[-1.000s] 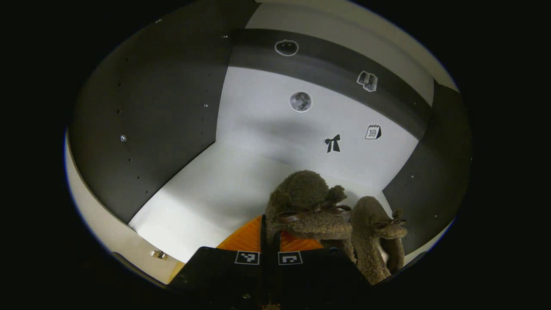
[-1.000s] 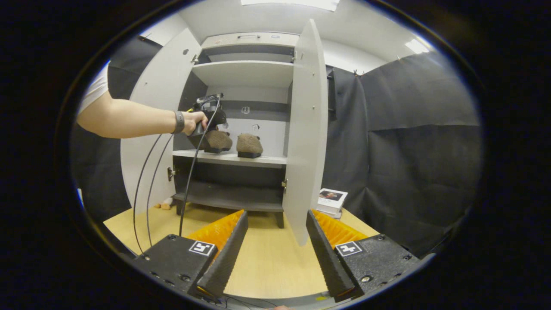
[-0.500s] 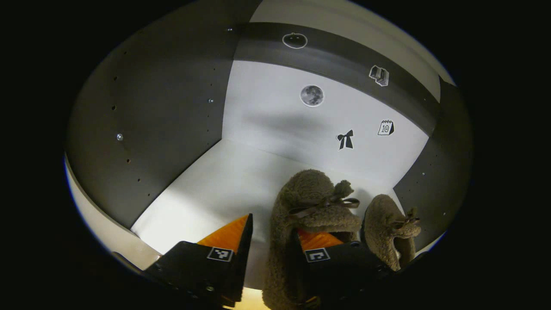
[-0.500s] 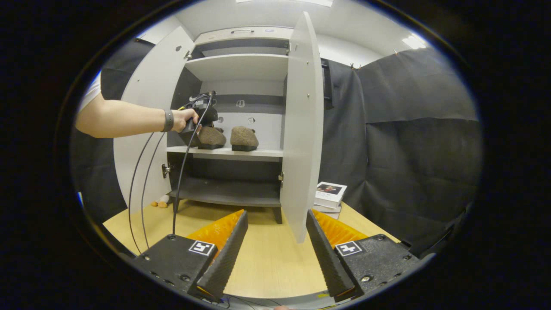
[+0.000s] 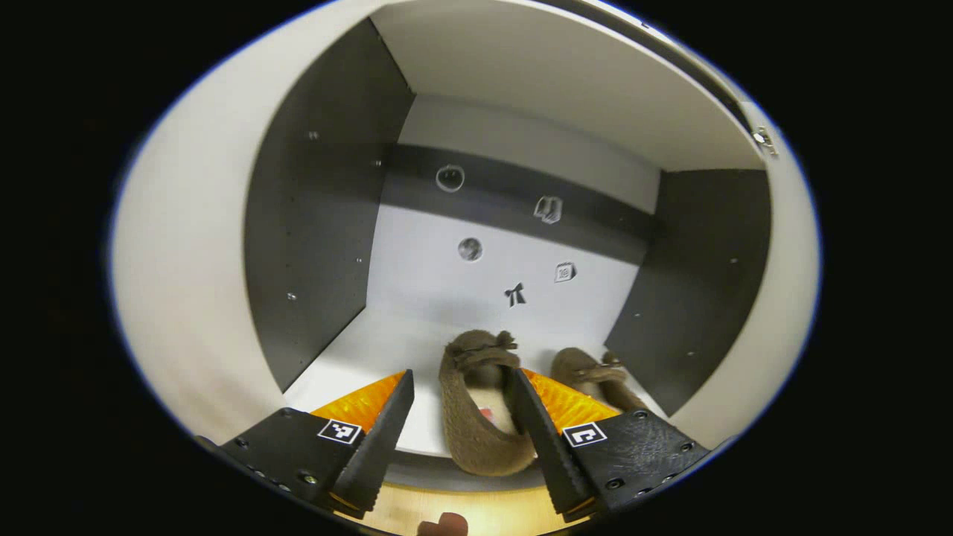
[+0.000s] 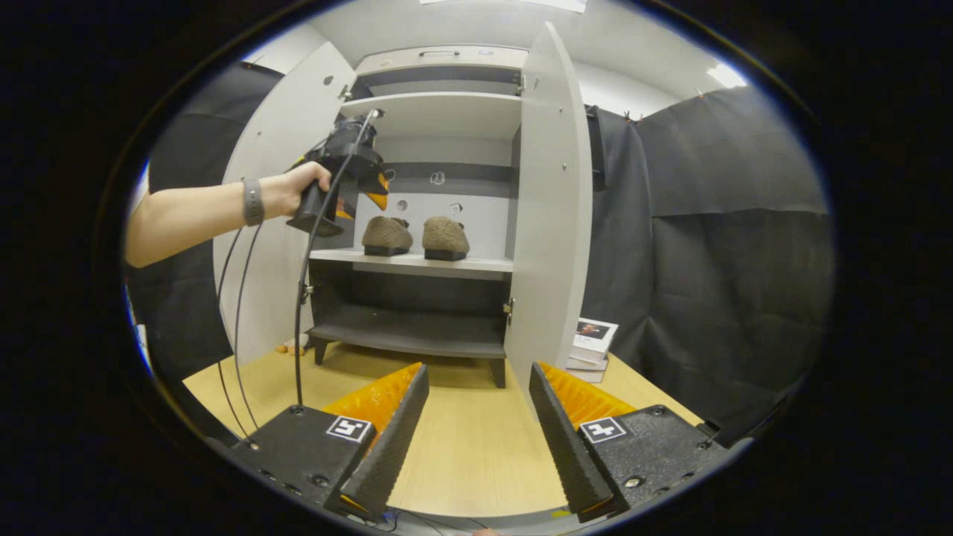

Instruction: Grab one shoe with the right hand and put it into the shoe cabinet, grab the other shoe with the left hand and put it into the shoe cabinet; then close the right door with the right hand and the left door with the left hand.

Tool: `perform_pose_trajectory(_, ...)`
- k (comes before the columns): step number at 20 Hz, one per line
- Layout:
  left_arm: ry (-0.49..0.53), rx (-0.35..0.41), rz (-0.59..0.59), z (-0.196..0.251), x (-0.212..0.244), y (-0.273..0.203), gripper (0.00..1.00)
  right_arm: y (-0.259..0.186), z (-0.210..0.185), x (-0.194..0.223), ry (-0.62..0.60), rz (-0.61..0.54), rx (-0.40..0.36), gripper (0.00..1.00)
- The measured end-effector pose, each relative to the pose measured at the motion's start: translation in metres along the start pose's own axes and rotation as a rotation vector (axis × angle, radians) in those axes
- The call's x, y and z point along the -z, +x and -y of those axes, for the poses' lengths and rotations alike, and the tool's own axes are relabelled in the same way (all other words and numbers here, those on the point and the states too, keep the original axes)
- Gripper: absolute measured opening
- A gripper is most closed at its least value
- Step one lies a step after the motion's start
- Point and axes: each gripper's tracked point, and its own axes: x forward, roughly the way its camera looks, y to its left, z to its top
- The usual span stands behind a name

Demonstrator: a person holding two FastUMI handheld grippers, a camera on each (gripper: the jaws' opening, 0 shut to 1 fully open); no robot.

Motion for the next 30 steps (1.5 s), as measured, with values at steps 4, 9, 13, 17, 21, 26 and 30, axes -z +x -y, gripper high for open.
perform_pose_trajectory(4, 0.037, 0.071, 0.129, 0.004, 0.003, -0.059, 0.87, -0.001, -0.008, -0.001, 0.007, 0.004, -0.019, 0.87)
perform_pose_trajectory(9, 0.129, 0.101, 0.218, 0.01, 0.036, -0.139, 0.87, -0.003, -0.015, 0.003, 0.021, -0.014, -0.04, 0.87)
perform_pose_trajectory(13, 0.123, 0.115, 0.223, 0.009, 0.08, -0.184, 1.0, -0.006, -0.012, 0.008, 0.04, -0.014, -0.04, 0.87)
perform_pose_trajectory(17, 0.166, 0.057, 0.243, -0.007, 0.118, -0.218, 0.93, -0.01, -0.001, 0.017, 0.051, -0.024, -0.016, 0.87)
perform_pose_trajectory(21, 0.171, 0.059, 0.197, -0.011, 0.153, -0.242, 0.94, -0.015, 0.003, 0.012, 0.093, -0.008, -0.002, 0.88)
perform_pose_trajectory(26, 0.13, 0.014, 0.189, -0.023, 0.165, -0.263, 0.94, -0.021, 0.004, -0.01, 0.111, 0.043, -0.008, 0.88)
perform_pose_trajectory(30, 0.113, 0.001, 0.189, -0.023, 0.167, -0.276, 0.94, -0.034, 0.022, -0.07, 0.082, 0.155, -0.007, 0.88)
